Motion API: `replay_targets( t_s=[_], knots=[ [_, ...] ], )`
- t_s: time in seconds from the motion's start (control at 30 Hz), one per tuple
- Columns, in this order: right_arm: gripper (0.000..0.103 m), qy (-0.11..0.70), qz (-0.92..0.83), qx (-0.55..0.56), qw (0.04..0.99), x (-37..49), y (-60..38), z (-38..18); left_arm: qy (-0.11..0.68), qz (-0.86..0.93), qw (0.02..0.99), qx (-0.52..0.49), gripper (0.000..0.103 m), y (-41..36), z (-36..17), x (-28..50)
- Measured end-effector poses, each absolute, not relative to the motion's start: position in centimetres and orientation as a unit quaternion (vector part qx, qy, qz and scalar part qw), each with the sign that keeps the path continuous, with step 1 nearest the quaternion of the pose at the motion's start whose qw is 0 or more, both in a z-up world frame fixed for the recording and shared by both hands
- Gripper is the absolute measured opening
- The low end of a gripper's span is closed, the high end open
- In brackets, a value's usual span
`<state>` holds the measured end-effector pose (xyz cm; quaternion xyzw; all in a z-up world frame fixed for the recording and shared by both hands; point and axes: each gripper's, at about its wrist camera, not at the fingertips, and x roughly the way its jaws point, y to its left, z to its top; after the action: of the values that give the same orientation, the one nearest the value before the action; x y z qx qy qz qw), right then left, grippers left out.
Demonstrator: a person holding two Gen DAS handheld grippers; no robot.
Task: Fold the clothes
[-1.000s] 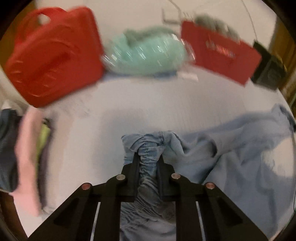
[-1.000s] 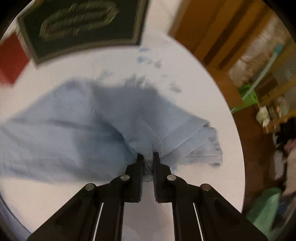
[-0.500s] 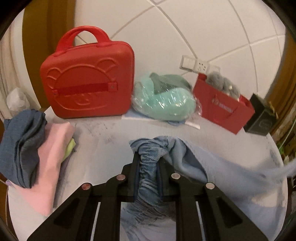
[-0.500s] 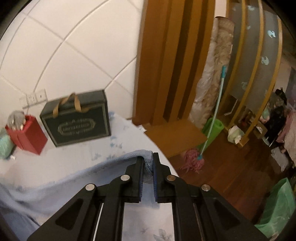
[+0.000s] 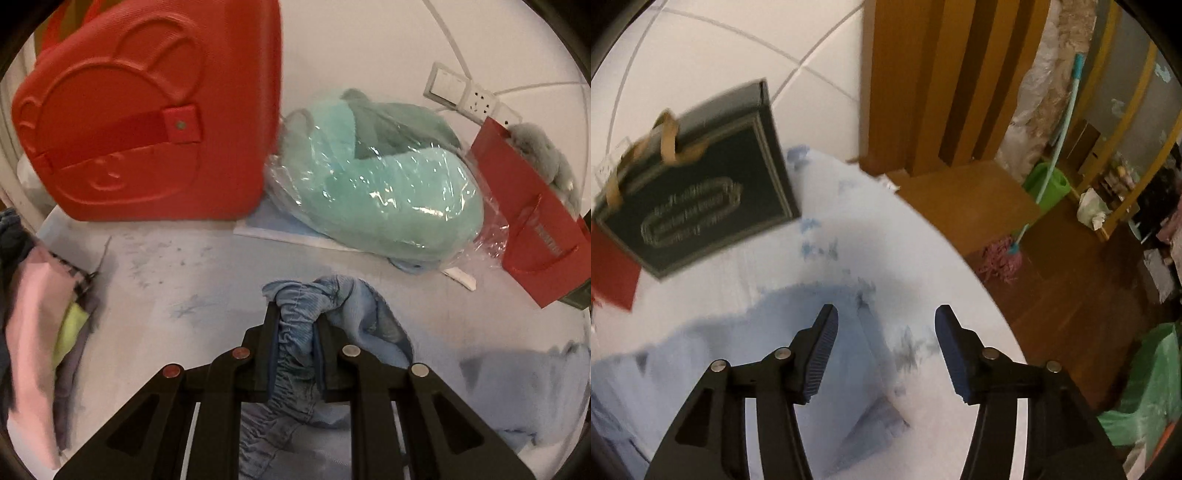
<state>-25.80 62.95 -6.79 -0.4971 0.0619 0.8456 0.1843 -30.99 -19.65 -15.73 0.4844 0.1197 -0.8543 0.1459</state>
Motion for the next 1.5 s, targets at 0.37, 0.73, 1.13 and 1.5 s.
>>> replay_targets(
  t_s=[0.37,0.73,1.13,1.5],
  knots=[
    [0.065,0.090,0.802,-0.565,0.172,-17.4,63.7,-13.9,0.120,-0.844,0.160,0.498,0.015,-21.3,-16.9,-28.6],
    [0.005,0.100,0.800,-0.569,0.163,-18.6,61.8,-16.9,0.114,-0.866,0.175,0.455,0.015,-21.3,-11.2,-23.7],
    [0.006,0.175,0.893,-0.365,0.195,-3.3,63.6,2.8,0.106,-0.901,0.133,0.400,0.015,-20.4,-3.8,-16.4],
    [0.006,0.152,0.864,-0.432,0.209,-11.9,66.9,4.8,0.095,-0.870,0.116,0.470,0.018,-19.2,-8.2,-27.8]
  ],
)
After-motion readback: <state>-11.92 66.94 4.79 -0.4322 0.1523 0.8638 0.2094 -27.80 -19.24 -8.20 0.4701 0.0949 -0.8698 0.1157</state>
